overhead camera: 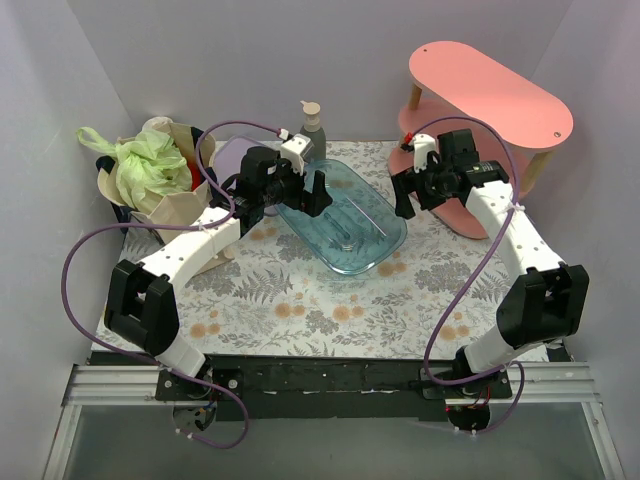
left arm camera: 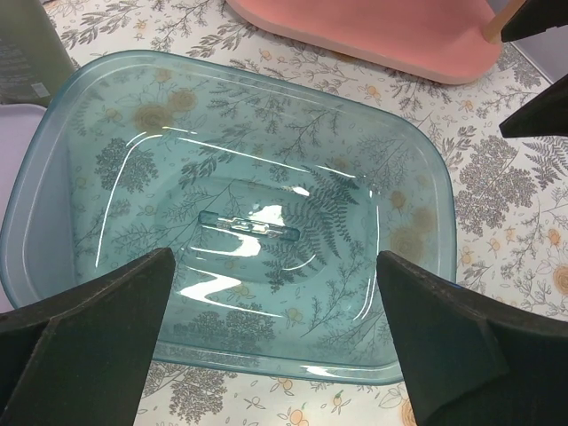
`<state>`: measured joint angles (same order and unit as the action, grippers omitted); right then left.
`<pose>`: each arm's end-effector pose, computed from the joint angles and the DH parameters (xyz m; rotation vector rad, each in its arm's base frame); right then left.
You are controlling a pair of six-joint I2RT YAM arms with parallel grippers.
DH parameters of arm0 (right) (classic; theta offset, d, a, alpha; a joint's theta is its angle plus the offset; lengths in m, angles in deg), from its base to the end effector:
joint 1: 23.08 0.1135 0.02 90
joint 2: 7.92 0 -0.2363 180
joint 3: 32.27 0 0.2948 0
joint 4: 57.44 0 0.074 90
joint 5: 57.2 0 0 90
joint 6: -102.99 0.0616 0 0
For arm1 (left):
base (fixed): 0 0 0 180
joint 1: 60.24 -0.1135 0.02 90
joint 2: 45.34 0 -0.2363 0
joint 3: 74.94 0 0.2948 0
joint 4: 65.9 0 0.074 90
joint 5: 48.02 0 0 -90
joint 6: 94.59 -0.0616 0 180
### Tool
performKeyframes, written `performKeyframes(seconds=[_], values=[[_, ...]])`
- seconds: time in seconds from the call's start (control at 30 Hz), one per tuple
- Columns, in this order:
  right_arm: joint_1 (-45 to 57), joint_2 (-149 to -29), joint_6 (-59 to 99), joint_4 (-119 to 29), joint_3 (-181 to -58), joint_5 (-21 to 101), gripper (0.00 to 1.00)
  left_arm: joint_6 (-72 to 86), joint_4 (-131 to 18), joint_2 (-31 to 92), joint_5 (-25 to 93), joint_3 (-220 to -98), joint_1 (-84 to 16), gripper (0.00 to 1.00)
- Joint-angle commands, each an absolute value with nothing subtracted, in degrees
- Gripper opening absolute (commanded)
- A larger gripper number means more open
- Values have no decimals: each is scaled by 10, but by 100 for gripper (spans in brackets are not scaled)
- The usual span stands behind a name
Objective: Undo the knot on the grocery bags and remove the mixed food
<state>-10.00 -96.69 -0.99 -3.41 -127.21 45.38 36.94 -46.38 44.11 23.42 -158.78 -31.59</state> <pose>0.3846 0.1031 0.2820 -0.6587 2.3030 0.2565 0.3688 -0.2238 0.2647 -0.0193 2.1640 -1.0741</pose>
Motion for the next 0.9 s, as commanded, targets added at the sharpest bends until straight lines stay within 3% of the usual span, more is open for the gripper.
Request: performKeyframes(seconds=[0.0, 0.27, 0.6, 0.7, 0.87], values=[[-96, -953, -20, -43, -1275, 482, 98, 370, -460, 431, 236, -1601, -314, 98], [-95, -969, -87, -9, -1303, 565, 98, 341, -468, 453, 197, -1699, -314, 98], [-79, -1020, -111, 7, -1377, 600, 98, 263, -402, 480, 219, -1937, -317, 98], [-67, -1026, -110, -1, -1393, 593, 98, 217, -343, 476, 277, -1998, -344, 98], [-45, -1036, -110, -6, -1391, 588, 98, 226, -271, 451, 373, -2027, -502, 98]])
